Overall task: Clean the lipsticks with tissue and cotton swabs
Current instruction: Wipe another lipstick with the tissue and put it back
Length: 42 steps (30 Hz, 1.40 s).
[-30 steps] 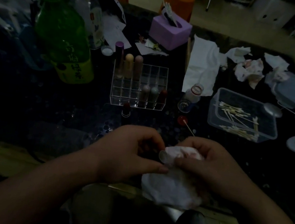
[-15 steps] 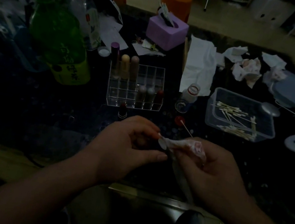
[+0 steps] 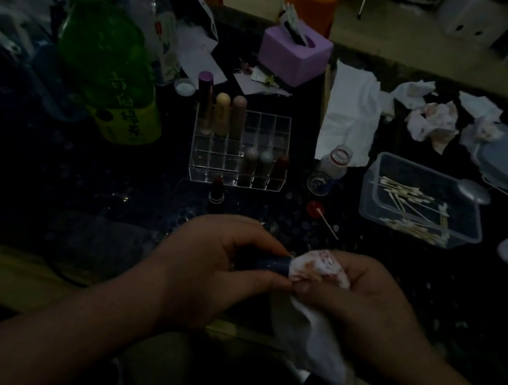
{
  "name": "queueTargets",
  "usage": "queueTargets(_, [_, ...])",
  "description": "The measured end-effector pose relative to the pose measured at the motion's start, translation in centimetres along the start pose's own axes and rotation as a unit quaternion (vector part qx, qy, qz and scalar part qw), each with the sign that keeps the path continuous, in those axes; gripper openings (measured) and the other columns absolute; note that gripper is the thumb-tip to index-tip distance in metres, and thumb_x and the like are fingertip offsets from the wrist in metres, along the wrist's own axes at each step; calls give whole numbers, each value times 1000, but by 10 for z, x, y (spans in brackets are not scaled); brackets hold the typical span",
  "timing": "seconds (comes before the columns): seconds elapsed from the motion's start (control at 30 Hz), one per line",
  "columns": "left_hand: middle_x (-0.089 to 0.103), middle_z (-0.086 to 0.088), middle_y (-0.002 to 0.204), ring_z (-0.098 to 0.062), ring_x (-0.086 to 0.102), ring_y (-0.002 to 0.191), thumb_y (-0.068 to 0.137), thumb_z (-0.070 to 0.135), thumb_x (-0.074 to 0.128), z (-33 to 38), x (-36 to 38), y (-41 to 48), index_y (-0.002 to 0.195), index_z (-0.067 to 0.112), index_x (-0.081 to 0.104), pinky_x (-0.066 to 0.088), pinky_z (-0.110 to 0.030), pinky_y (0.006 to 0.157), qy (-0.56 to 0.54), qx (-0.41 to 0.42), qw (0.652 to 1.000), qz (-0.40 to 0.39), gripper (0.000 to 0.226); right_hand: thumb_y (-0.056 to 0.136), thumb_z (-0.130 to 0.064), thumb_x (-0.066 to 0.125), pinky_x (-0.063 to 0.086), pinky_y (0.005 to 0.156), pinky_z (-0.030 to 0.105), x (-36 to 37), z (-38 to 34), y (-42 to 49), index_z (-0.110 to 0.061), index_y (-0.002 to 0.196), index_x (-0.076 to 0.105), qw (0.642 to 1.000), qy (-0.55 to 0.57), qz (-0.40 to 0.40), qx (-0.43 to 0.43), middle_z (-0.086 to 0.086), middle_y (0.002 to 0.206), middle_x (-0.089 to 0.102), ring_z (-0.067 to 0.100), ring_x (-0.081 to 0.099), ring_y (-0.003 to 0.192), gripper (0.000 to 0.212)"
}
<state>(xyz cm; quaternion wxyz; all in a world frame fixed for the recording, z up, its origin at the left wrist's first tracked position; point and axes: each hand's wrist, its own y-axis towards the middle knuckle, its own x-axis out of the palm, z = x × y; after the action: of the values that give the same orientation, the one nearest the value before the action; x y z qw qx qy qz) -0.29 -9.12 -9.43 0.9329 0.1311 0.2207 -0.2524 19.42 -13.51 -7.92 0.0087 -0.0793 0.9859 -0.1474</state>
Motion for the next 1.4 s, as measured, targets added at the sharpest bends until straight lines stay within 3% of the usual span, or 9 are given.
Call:
queueTargets(0.13, [68, 0, 86, -8, 63, 79, 79, 32, 73, -1, -5, 1, 95, 10, 75, 50, -24, 71, 95, 130, 985, 69, 27, 70, -11, 67, 52, 55, 22, 7, -11, -2, -3, 82, 78, 983, 166, -37, 73, 15, 70, 70, 17, 66, 61, 18])
queueTargets(0.23, [65, 1, 86, -8, 60, 79, 77, 28, 72, -1, -3, 0, 94, 11, 74, 48, -21, 70, 128, 132, 981, 62, 23, 69, -15, 80, 54, 61, 27, 10, -9, -3, -4, 81, 76, 997, 63, -1, 49, 20, 77, 72, 21, 68, 69, 17])
queueTargets(0.37, [71, 9, 93, -2, 67, 85, 73, 36, 86, 4, -9, 2, 102, 29, 69, 55, -20, 79, 5, -104, 992, -68, 34, 77, -15, 76, 52, 58, 22, 7, -6, -4, -8, 75, 76, 995, -73, 36, -55, 7, 71, 74, 14, 69, 64, 7])
queueTargets(0.5, [69, -21, 78, -26, 63, 54, 81, 39, 75, 15, -15, 7, 88, 9, 73, 52, -30, 51, -355, -324, 861, -167, 31, 83, -11, 74, 44, 51, 16, 1, -3, -1, -9, 67, 71, 952, -216, 21, -218, -7, 59, 64, 1, 56, 52, 17])
queueTargets(0.6, [64, -22, 69, -23, 58, 48, 82, 36, 67, 18, -7, 8, 79, 2, 74, 47, -26, 45, -407, -345, 839, -105, 35, 87, -12, 73, 44, 49, 21, 1, -2, 1, -13, 67, 69, 930, -276, 7, -241, -3, 58, 61, 7, 55, 50, 19])
queueTargets(0.87, [76, -3, 85, -12, 73, 79, 68, 16, 73, 17, 4, 2, 89, 15, 76, 56, -19, 74, -289, -146, 944, 62, 21, 74, -16, 67, 53, 56, 22, 14, -10, 3, -12, 71, 77, 993, 114, 44, 5, 10, 71, 73, 16, 69, 63, 11])
queueTargets(1.17, [72, 6, 104, -1, 66, 99, 81, 14, 79, 5, -5, -1, 105, 16, 76, 51, -17, 86, 99, 138, 982, 83, 24, 74, -23, 72, 54, 64, 30, 10, -10, 5, -15, 77, 76, 996, -27, 75, -26, 16, 78, 73, 20, 69, 70, 9])
queueTargets(1.27, [74, 7, 90, -3, 70, 85, 76, 32, 82, 17, -10, -1, 104, 22, 71, 56, -17, 75, -109, -97, 989, 11, 32, 79, -14, 72, 52, 61, 19, 10, -10, 3, -21, 78, 76, 988, -94, 79, -96, 0, 74, 75, 9, 70, 68, 8])
queueTargets(1.4, [64, -22, 70, -28, 58, 49, 79, 49, 70, 22, -12, 3, 88, 4, 68, 47, -29, 45, -404, -359, 837, -87, 46, 82, -10, 67, 48, 65, 7, 14, -14, -2, -30, 76, 72, 967, -153, 37, -203, -22, 76, 72, -6, 68, 71, 22])
